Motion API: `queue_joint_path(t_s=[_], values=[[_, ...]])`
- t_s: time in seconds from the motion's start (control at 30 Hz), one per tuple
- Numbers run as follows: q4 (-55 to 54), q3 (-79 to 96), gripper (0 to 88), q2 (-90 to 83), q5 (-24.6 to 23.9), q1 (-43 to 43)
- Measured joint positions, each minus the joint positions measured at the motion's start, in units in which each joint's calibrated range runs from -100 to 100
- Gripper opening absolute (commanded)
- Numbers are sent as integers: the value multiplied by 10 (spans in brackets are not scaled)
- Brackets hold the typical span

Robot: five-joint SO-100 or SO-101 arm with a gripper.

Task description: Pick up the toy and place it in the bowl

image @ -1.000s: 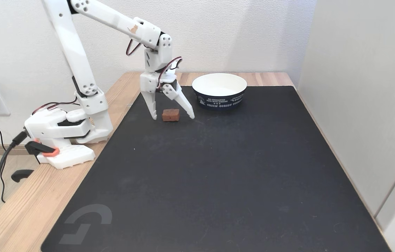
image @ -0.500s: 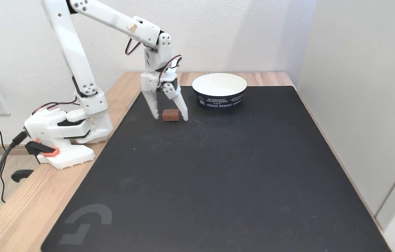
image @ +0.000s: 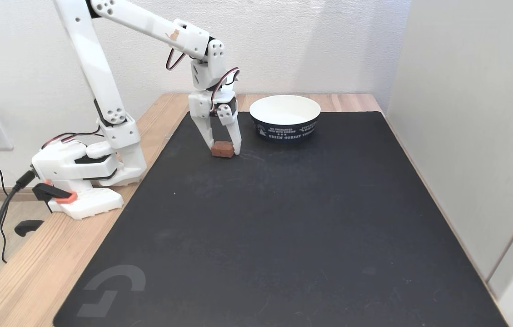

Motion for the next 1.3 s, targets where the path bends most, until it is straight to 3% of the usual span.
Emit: queue_joint_path(t_s=[0.53, 0.87, 1.07, 1.3], values=[[1, -197, 75, -122, 30, -62], [-246, -197, 77, -36, 30, -16], [-311, -198, 286, 44, 30, -17], [-312, -198, 260, 48, 30, -17]])
